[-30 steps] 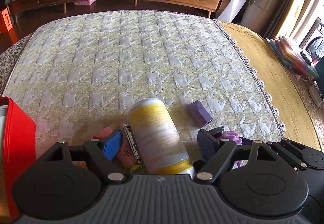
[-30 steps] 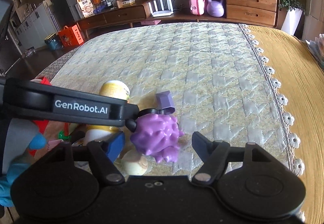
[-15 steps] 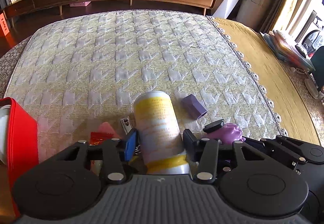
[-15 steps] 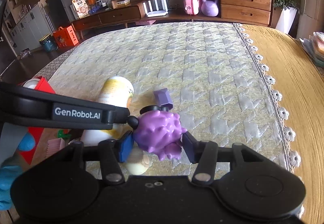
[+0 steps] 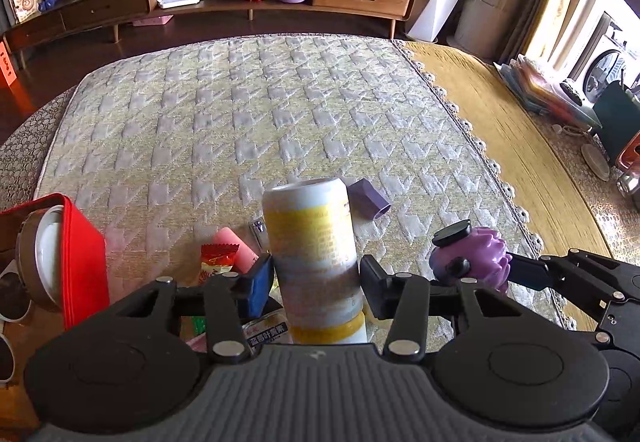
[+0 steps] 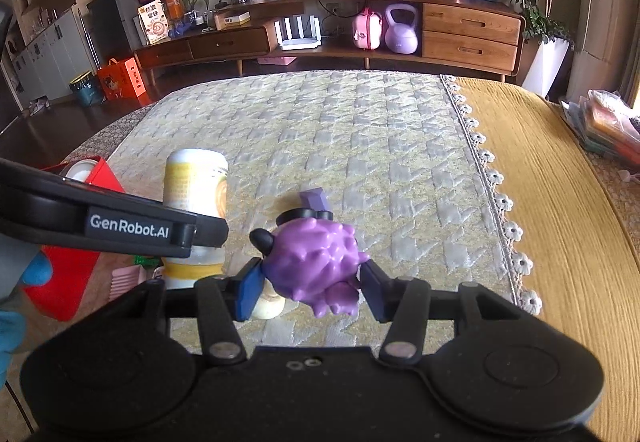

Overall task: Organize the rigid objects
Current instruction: 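Lower bottle and purple toy into the red tin with both tools and release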

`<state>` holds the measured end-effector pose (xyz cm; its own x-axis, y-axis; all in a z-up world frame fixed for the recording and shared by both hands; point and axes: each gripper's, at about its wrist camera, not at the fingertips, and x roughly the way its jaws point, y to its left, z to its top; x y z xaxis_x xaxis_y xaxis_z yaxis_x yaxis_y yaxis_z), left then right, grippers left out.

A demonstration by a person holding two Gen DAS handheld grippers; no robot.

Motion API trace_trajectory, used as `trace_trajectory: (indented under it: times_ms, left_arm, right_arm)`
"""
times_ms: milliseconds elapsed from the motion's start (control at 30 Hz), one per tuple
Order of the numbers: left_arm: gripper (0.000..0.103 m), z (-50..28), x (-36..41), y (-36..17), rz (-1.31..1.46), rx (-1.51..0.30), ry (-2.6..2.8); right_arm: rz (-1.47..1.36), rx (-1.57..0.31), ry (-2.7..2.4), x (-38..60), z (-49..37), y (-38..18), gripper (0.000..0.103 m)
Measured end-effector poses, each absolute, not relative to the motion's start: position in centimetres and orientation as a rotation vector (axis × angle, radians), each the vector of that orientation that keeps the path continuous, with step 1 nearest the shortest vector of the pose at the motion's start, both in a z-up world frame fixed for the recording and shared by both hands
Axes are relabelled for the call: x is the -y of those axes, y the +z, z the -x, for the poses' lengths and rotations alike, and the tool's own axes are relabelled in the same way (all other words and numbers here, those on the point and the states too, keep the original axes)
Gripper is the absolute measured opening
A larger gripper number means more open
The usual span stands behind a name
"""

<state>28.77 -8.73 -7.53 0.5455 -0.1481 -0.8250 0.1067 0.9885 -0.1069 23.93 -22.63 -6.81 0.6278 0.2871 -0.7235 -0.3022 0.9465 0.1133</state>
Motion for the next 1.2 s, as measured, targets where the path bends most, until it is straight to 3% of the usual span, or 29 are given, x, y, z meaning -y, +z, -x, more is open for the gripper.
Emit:
trace_trajectory:
  times_ms: [600,1200]
  left_arm:
    - [0.046,-22.8,3.1,-3.1,0.013,-0.987,-0.116]
    - [0.044,-19.8,-10.3,0.8,0.085,-0.904,0.023]
  right_arm:
    - [0.113,-0.78,0.365,17.4,-18.9,-2.2,0.052]
    - [0.19,-0.749,0.509,6.5,-17.0,0.0,0.052]
